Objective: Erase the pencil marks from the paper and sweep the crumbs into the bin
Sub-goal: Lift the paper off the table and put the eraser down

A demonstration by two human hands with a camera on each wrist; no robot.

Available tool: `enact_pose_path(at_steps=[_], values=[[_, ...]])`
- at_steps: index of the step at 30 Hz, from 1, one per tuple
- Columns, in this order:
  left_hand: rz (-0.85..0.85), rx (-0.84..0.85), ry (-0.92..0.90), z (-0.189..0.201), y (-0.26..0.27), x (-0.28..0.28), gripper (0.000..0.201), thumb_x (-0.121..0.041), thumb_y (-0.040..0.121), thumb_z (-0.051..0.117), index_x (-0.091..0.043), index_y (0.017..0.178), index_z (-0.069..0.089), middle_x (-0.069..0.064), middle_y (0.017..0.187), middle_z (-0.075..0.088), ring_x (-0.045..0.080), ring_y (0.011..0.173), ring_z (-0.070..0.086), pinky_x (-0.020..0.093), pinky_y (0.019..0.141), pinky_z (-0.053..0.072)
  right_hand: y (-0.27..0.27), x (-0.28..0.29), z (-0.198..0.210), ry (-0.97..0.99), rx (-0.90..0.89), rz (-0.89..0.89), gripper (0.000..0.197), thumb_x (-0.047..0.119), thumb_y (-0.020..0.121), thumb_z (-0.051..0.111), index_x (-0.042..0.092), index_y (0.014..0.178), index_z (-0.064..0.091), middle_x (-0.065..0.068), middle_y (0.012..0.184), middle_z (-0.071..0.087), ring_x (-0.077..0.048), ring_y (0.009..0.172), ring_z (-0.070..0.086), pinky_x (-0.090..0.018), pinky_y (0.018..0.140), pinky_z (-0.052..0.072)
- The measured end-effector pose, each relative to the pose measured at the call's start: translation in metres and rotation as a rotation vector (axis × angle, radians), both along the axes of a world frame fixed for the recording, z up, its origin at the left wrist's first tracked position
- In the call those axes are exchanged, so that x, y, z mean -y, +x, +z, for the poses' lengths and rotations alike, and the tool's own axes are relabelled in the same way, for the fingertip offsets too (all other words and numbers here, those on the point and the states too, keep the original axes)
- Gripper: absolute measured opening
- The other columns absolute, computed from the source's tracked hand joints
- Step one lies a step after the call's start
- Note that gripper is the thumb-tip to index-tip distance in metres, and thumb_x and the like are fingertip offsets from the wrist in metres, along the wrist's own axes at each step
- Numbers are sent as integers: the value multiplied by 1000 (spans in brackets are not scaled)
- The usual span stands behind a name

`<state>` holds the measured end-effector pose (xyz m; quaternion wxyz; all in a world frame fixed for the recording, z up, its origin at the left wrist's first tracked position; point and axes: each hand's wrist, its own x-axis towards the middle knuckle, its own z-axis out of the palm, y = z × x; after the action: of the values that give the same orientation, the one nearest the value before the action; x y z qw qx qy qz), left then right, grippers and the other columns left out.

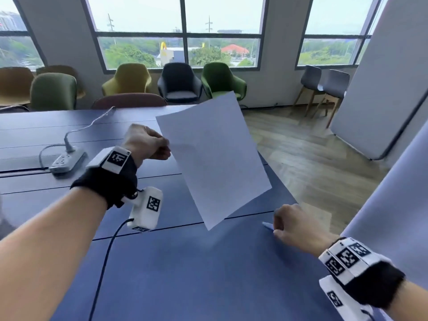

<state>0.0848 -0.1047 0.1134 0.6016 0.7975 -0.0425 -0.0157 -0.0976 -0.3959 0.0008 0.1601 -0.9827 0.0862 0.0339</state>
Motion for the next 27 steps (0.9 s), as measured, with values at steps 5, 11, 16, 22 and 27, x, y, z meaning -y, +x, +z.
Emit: enact_pose_path(at_steps=[5, 11, 16, 22, 27], values=[[39, -134, 8, -40, 27, 15, 17, 13, 86, 62, 11, 70, 57, 12, 41, 58, 18, 33, 59, 27, 39, 54, 21, 0, 41, 70, 226, -23, 8, 21, 73, 69, 23, 69, 63, 9, 66, 63, -14, 70, 64, -30, 65, 53], [101, -321, -46, -76, 45, 46, 14, 18, 91, 49, 12, 78, 50, 16, 36, 53, 19, 28, 55, 26, 31, 48, 87, 3, 30, 7, 162, -60, 12, 25, 83, 62, 15, 88, 66, -5, 96, 69, -24, 92, 64, -33, 79, 52], [113, -373, 35, -92, 37, 58, 10, 13, 92, 48, 19, 84, 51, 21, 42, 56, 22, 29, 56, 29, 33, 50, 129, -10, 1, -64, 85, -93, 18, 25, 90, 58, 11, 97, 64, -9, 110, 63, -30, 99, 63, -35, 84, 52], [-28, -416, 329, -99, 27, 43, 21, 0, 93, 58, 14, 79, 56, 19, 48, 61, 25, 35, 60, 31, 35, 53, 144, -9, -19, -115, 59, -126, 8, 18, 86, 60, 17, 90, 67, -7, 102, 66, -30, 98, 64, -31, 82, 51], [-200, -337, 640, -96, 9, 6, 29, -20, 91, 67, 7, 84, 62, 20, 70, 65, 29, 54, 62, 32, 49, 55, 136, -4, -19, -74, 45, -108, 10, 19, 83, 60, 22, 89, 68, -5, 105, 67, -27, 98, 64, -30, 81, 52]])
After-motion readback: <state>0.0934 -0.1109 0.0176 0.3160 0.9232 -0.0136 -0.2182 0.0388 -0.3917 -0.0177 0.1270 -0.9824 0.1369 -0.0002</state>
